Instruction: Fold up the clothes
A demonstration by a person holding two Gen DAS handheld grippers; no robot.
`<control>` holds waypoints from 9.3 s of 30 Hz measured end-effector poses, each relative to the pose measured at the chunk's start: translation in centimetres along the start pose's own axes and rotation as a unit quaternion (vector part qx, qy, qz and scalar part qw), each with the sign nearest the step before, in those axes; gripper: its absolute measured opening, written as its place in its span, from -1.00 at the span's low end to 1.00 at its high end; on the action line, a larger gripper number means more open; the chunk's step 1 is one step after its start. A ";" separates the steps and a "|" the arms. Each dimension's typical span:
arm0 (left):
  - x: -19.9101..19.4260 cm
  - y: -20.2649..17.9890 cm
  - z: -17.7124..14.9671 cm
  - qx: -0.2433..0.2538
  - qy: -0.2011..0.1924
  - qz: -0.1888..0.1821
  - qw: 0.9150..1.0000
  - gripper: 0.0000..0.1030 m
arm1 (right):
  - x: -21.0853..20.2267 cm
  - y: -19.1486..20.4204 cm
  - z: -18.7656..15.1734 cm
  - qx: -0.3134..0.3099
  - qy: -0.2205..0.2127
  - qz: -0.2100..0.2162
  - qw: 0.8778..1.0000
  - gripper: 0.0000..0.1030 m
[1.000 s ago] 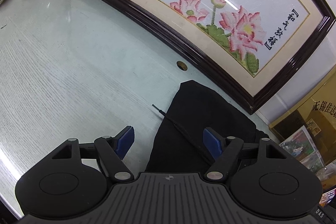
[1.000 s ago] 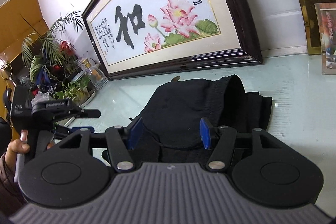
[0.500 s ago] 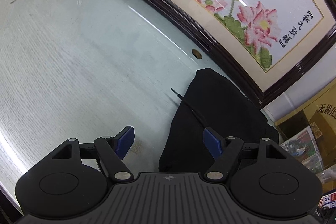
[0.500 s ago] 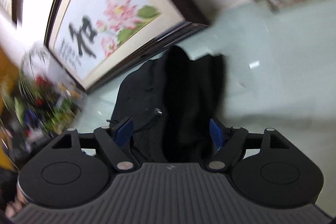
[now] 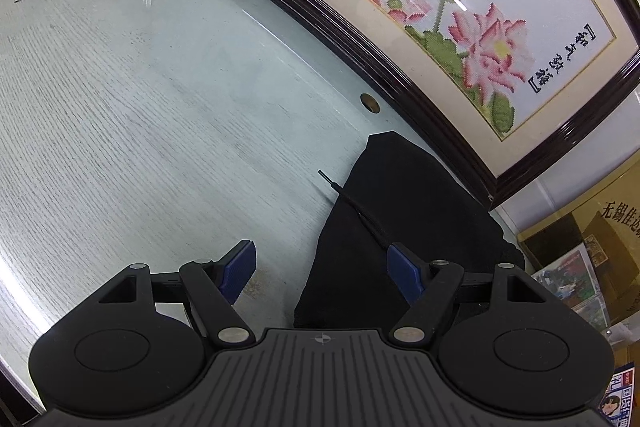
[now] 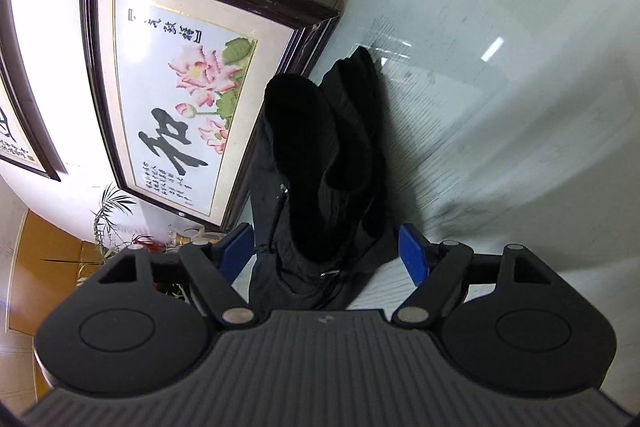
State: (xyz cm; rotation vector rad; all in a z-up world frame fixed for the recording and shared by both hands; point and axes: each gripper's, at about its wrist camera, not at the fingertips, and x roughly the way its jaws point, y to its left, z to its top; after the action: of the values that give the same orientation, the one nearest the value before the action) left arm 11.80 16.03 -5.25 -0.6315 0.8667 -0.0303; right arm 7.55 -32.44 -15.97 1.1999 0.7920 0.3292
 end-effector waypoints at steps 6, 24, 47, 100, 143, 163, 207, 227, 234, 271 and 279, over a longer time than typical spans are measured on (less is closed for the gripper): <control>-0.3 0.3 -0.1 -0.004 -0.002 0.000 1.000 0.48 | 1.3 0.5 -0.4 0.002 -0.004 0.014 1.000 0.50; 2.8 1.0 -1.6 -0.044 0.054 -0.020 0.997 0.48 | 2.4 1.8 0.3 -0.011 -0.025 0.015 1.000 0.50; 6.2 0.4 -3.1 -0.126 0.077 -0.102 0.984 -0.32 | -2.0 2.0 1.8 -0.021 -0.065 0.028 0.997 0.50; 4.7 -11.5 3.5 -0.111 0.058 -0.153 0.980 -0.68 | 5.4 -1.4 -4.0 0.199 0.028 0.139 0.970 0.75; 4.9 -15.0 4.9 -0.118 0.068 -0.128 0.982 -0.68 | 8.6 0.0 -7.8 0.261 -0.104 0.195 0.940 0.78; 4.2 -10.8 5.3 -0.137 0.063 -0.125 0.981 -0.68 | 5.9 -0.1 -3.3 0.163 -0.153 0.106 0.969 0.32; -0.8 -0.2 -5.9 -0.098 0.115 -0.105 0.983 -0.67 | -3.7 3.0 -5.5 -0.003 -0.048 -0.038 0.998 -0.64; -2.6 0.8 -13.2 -0.097 0.110 -0.088 0.985 -0.66 | -8.1 1.2 -7.0 -0.029 -0.026 -0.060 0.997 -0.65; -3.1 -1.8 -17.5 -0.109 0.095 -0.073 0.987 -0.65 | -10.1 0.1 -3.5 -0.051 0.004 -0.063 0.997 -0.65; 2.5 -20.6 -31.6 0.045 0.150 -0.140 0.978 -0.64 | -19.2 -5.1 13.0 -0.133 -0.014 -0.146 0.980 -0.65; 5.3 -26.3 -34.9 0.077 0.158 -0.164 0.971 -0.64 | -19.4 -5.8 17.9 -0.167 -0.018 -0.171 0.971 -0.65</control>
State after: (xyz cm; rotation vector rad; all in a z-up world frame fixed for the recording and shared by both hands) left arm -3.87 -24.60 -11.74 -0.6271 1.0458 -0.5044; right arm 5.65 -59.04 -11.59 0.7365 0.8569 0.1455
